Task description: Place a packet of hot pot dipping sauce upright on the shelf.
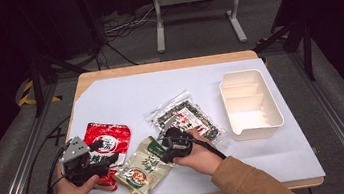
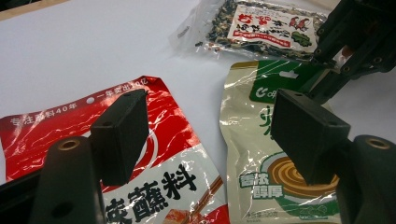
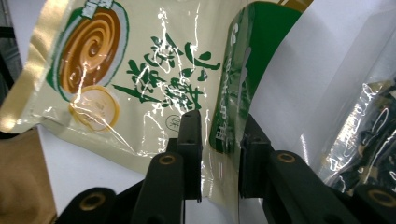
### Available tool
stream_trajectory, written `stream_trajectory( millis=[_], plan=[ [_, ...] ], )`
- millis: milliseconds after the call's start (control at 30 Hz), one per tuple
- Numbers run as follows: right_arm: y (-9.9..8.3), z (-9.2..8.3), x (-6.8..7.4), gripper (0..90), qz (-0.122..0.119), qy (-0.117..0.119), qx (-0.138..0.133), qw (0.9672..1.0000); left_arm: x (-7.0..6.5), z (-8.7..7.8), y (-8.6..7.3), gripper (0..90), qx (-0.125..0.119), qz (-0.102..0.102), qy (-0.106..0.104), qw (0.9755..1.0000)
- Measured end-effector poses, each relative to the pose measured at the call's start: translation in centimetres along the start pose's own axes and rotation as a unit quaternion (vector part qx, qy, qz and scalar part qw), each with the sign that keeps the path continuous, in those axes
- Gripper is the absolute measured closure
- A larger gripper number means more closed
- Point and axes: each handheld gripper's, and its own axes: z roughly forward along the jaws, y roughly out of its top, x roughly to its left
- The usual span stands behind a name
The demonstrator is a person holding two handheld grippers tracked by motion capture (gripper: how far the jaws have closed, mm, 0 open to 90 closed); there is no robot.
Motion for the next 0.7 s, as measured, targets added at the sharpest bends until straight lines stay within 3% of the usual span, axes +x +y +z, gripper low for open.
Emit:
stream_trajectory(
  millis=[200,300,700],
  plan=[
    [0.0,0.4,0.0,82.7,-0.011,-0.017,0.006,0.9998,-0.1,0.1,0.0,28.4,0.003,0.0,0.001,1.0],
    [0.0,0.3,0.1,87.2,-0.01,-0.013,0.002,0.9999,-0.1,0.1,0.0,28.4,0.003,0.002,0.001,1.0],
    [0.4,-0.7,0.4,89.8,-0.031,-0.011,-0.01,0.9994,0.2,-0.1,-0.2,28.3,-0.001,-0.006,0.006,1.0]
  ],
)
